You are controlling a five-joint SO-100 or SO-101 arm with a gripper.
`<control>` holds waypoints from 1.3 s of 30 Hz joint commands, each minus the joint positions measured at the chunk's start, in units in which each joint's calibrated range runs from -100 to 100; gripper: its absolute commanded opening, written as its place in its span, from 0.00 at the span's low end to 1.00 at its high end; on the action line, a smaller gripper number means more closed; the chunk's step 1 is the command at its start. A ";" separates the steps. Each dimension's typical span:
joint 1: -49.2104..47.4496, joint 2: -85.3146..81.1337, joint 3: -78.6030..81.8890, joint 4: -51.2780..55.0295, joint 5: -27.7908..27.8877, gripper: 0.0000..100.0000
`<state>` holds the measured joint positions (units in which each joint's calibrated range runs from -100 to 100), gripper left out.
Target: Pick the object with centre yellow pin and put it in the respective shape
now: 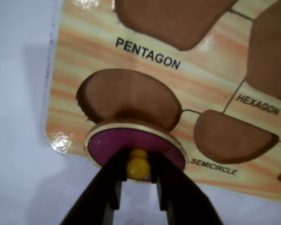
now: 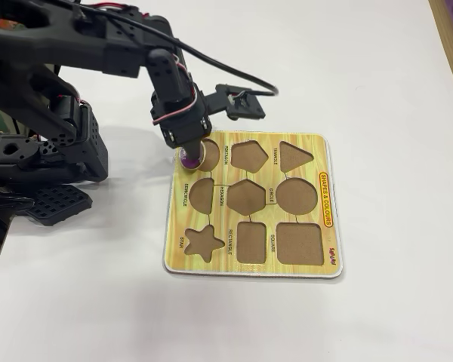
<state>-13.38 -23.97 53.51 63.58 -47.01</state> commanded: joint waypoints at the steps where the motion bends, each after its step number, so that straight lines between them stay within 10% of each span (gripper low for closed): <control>1: -0.10 0.96 -0.72 -0.66 -0.27 0.05; 39: -1.86 8.24 -7.01 -5.15 -1.37 0.04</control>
<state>-14.87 -15.55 49.55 58.95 -48.26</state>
